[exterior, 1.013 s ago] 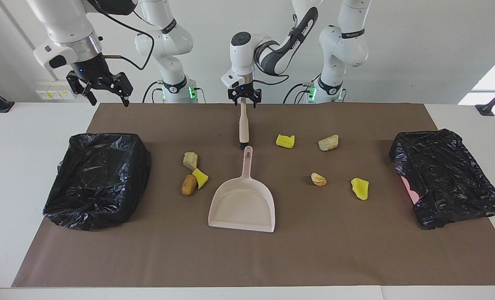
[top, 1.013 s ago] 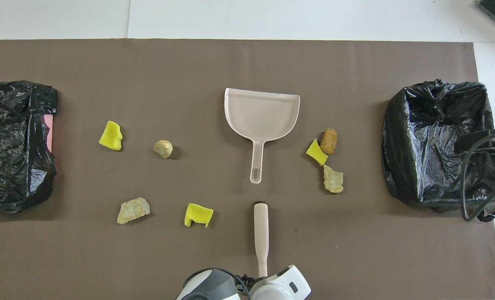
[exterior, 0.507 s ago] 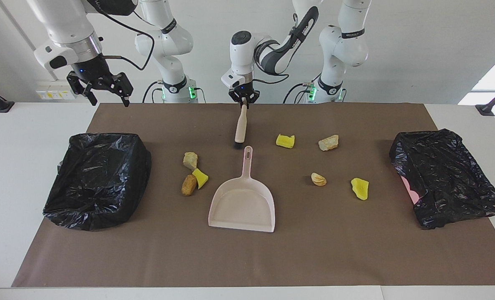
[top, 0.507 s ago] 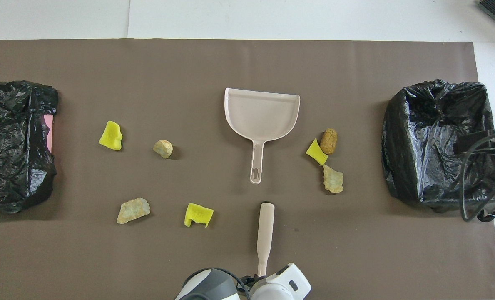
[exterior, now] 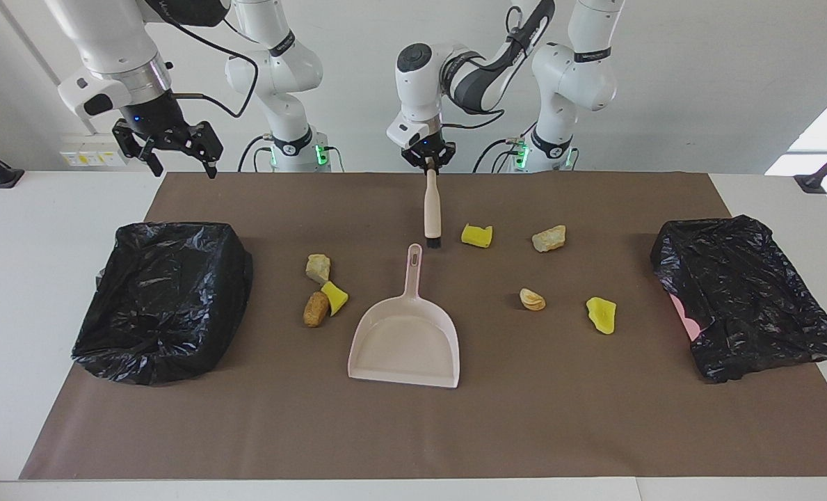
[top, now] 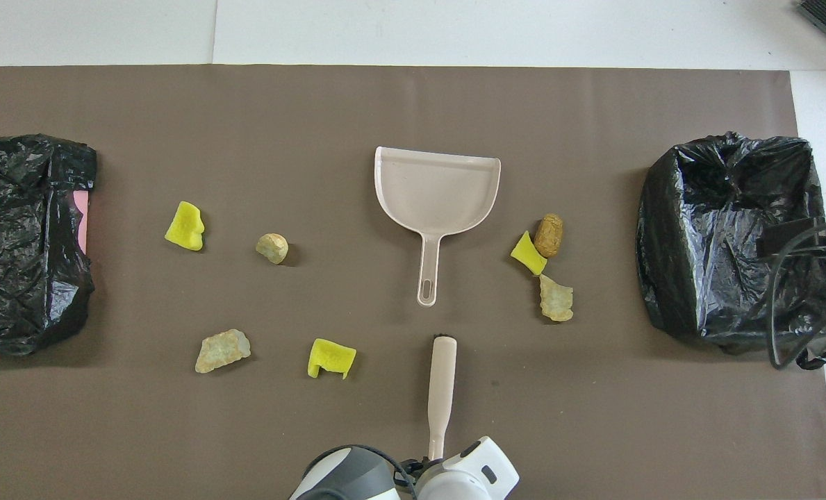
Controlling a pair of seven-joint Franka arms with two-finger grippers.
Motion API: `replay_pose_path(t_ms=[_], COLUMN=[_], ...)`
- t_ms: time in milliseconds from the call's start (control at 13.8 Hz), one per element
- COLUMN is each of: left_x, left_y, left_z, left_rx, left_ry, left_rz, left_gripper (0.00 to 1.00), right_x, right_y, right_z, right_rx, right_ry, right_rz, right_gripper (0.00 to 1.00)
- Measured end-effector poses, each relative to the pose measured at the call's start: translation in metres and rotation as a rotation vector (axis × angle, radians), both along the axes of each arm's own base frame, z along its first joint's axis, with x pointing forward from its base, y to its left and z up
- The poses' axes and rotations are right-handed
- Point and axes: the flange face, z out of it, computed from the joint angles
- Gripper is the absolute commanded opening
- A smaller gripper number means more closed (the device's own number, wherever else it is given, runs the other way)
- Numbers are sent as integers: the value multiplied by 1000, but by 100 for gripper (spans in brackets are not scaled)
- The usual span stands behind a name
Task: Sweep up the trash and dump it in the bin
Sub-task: 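Lift the brush with the left gripper while the right gripper reaches the dustpan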
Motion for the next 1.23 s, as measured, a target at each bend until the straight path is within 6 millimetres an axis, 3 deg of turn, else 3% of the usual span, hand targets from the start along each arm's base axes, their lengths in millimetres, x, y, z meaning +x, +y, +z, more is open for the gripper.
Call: replay_pose_path(t_ms=[289,434,651,796,941,1230], left_x=[82,123,165,194,221,257], left_y=[68,119,183,222,266,335], left_z=[32,42,46,47,41,25], left_rx=[40,64,71,48,33,41], left_ry=[-41,-74,-76,-93,-110,-101], left_rz=[157,214,187,156,121,59], left_gripper=[0,0,0,0,0,0], right_x=[-2,-3,2,8,17,41], right_y=[0,0,11,45,95,196], right_z=[-2,-6,-19,-28,-47,-108], right_rx=[1,2,1,1,2,9], right_ry=[4,14,-7,-19,-33,-66], right_rz=[0,-2,5,-3,-20,-56], right_gripper=[100,100,100,100,100,100])
